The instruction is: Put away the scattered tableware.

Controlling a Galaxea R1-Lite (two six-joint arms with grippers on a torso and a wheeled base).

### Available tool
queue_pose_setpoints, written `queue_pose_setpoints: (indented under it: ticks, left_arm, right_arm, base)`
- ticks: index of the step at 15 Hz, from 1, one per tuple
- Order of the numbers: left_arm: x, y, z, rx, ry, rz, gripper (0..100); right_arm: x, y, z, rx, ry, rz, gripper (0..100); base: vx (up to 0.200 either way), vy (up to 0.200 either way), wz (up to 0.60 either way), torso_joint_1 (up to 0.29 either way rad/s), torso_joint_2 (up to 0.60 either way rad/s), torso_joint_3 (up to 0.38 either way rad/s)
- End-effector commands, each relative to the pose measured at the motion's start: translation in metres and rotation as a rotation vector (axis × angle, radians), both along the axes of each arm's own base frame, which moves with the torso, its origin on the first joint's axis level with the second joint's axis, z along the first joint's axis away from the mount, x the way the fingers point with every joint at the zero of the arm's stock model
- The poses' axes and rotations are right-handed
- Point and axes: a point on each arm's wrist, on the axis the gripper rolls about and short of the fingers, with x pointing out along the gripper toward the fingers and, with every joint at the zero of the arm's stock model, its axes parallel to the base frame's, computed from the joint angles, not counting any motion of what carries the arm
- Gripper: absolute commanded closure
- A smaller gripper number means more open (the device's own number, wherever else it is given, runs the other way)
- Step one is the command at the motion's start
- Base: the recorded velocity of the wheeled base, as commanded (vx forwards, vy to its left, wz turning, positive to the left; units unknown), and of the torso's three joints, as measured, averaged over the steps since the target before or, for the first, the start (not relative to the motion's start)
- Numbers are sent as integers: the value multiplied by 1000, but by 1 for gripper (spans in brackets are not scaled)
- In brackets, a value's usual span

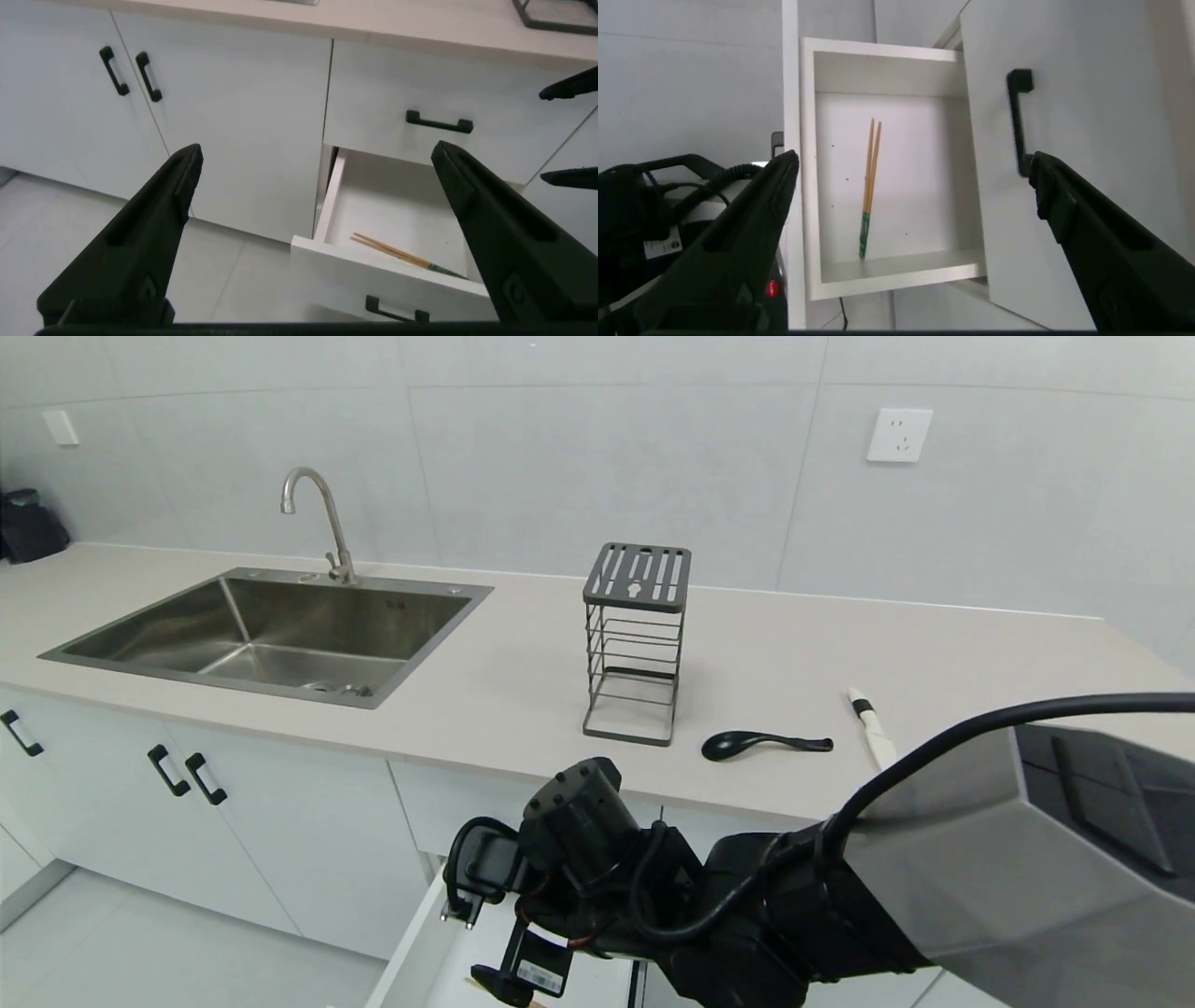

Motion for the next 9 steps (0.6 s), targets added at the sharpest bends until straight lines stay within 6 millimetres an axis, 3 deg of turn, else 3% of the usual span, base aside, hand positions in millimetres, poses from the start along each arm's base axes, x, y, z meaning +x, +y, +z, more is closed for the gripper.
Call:
queue_pose_setpoints:
  ticks: [1, 7, 9]
  left_arm:
    - [0, 0, 0, -1, 1, 0, 0]
    - [0, 0, 0, -1, 1, 1, 0]
    - [0, 0, 0, -1, 1, 0, 0]
  right_arm:
    - [1, 0, 0, -5, 3, 0, 0]
    - [1, 0, 3, -77, 81, 25, 0]
    - [3, -4, 2, -95, 108, 14, 0]
  base:
    - [0, 0, 0, 290, -549, -271]
    - [0, 0, 0, 293, -566, -272]
    - [0, 0, 0, 114, -220, -110]
